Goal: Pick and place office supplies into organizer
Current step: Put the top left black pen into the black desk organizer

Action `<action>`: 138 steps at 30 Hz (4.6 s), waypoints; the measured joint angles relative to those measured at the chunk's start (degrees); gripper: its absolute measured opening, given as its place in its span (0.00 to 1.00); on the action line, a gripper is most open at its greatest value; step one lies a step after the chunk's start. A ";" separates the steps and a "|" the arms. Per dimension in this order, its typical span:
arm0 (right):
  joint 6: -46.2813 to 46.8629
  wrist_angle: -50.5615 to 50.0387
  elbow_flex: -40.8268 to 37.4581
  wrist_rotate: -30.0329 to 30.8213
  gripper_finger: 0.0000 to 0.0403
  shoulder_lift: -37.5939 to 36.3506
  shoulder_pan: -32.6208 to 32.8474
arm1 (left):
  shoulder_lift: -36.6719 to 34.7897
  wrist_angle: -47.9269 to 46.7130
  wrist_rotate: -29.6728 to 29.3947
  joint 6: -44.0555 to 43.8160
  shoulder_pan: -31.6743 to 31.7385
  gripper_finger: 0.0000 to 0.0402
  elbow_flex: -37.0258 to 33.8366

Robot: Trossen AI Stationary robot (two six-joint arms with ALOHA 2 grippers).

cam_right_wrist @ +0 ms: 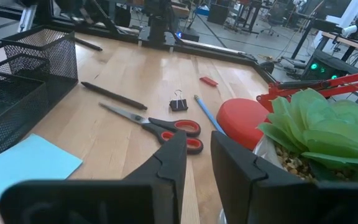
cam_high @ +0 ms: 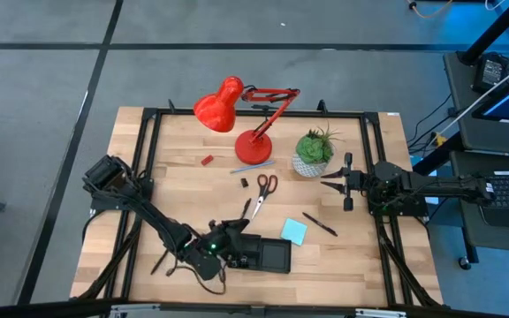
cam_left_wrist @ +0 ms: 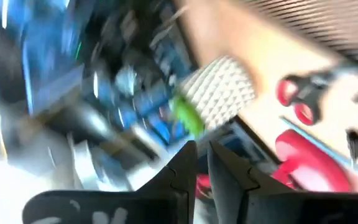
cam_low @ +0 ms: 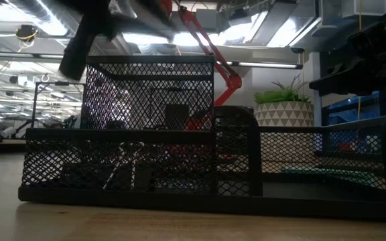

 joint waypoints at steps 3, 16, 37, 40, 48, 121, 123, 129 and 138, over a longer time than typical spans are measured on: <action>0.01 0.00 0.00 0.00 0.19 0.00 -0.01 | -1.54 7.58 -6.01 -9.17 0.00 0.10 0.00; 5.76 0.42 0.00 0.09 0.19 -0.02 0.00 | -23.04 11.07 -15.72 -48.95 2.87 0.14 -4.01; 7.25 7.91 0.00 -1.17 0.19 -0.04 0.01 | -48.93 -21.37 24.39 -104.63 15.02 0.09 -22.72; 7.12 9.06 0.00 -1.16 0.19 -0.04 0.01 | -48.93 -21.44 25.72 -109.40 16.93 0.09 -26.64; 10.21 9.10 0.00 -1.15 0.19 -0.04 -0.01 | -48.86 -18.20 28.13 -120.31 20.11 0.08 -34.81; -30.42 3.28 56.52 -9.18 0.58 86.53 0.17 | -48.84 -15.77 27.32 -110.81 24.79 0.09 -37.22; -30.44 3.34 56.68 -13.23 0.57 87.44 0.13 | -48.84 -15.77 27.32 -110.81 24.79 0.09 -37.22; -30.46 1.73 59.50 -21.08 0.54 90.29 0.17 | -48.84 -15.77 27.35 -110.81 24.79 0.10 -37.22; -33.65 0.09 62.61 -22.23 0.54 95.95 0.15 | -48.82 -15.79 27.30 -110.81 24.79 0.09 -37.22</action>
